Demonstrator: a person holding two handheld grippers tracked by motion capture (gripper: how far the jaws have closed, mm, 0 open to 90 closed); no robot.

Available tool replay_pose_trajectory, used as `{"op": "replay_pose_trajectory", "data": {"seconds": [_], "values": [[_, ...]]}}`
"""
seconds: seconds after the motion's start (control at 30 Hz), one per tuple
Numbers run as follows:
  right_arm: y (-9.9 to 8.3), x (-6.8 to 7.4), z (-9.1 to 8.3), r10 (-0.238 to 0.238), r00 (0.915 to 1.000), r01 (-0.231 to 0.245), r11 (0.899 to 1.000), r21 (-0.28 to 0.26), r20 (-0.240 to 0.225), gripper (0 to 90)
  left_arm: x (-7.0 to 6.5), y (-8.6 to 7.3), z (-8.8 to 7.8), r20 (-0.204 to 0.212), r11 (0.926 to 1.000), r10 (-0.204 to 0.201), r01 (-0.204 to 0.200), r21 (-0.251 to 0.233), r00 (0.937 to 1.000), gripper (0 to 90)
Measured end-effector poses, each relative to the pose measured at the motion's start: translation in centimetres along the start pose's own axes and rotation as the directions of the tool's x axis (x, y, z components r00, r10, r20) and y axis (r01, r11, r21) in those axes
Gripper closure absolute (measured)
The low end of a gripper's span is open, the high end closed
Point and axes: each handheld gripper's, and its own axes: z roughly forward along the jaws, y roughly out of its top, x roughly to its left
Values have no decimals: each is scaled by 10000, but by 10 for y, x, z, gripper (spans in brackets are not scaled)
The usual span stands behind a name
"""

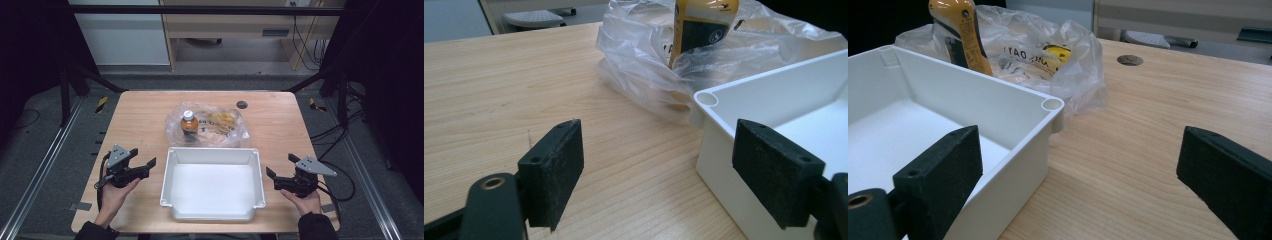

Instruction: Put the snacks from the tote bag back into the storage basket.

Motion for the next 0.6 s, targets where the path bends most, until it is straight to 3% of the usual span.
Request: {"op": "replay_pose_trajectory", "data": {"seconds": [0.6], "values": [[-1,-2,-2,-47,10000,47,9999,104,12,49,-3,9,-5,73,9993,-94,97,-362,9999,215]]}}
